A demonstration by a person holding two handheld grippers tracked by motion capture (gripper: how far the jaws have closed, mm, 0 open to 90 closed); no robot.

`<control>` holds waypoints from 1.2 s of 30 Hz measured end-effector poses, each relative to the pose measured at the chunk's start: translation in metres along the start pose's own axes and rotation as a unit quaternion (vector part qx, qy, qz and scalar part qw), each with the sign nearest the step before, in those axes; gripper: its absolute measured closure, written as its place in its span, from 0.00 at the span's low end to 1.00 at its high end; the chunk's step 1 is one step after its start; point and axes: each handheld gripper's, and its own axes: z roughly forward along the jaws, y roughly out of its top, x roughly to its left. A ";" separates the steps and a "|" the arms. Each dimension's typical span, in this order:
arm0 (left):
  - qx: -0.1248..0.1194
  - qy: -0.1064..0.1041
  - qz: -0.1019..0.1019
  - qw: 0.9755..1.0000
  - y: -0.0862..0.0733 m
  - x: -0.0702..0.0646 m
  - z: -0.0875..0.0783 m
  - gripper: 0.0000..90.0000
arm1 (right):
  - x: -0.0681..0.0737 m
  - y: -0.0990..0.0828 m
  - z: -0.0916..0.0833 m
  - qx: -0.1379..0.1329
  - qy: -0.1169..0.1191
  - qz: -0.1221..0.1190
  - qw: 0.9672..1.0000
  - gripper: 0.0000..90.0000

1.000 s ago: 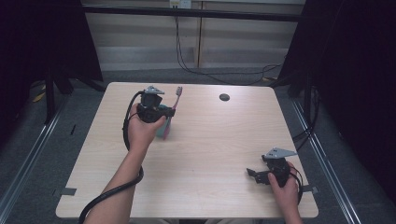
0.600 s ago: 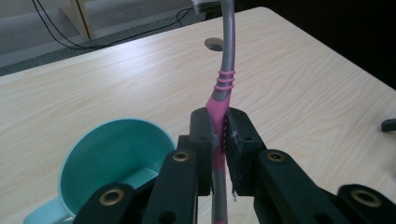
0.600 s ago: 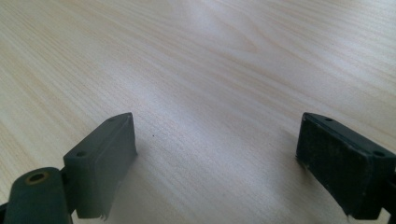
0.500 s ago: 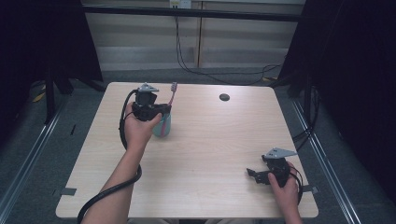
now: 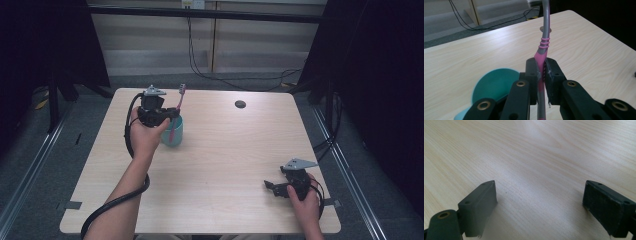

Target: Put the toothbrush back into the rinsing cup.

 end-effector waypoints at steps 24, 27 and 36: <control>-0.022 0.023 -0.004 0.999 0.009 0.010 -0.003 0.91 | 0.000 0.000 0.000 0.000 0.000 0.000 1.000 0.13; -0.027 0.026 -0.009 0.999 0.011 0.012 -0.004 0.91 | 0.000 0.000 0.000 0.000 0.000 0.000 1.000 0.13; -0.030 0.028 -0.008 0.999 0.016 0.015 -0.008 0.91 | 0.000 0.000 0.000 0.000 0.000 0.001 1.000 0.13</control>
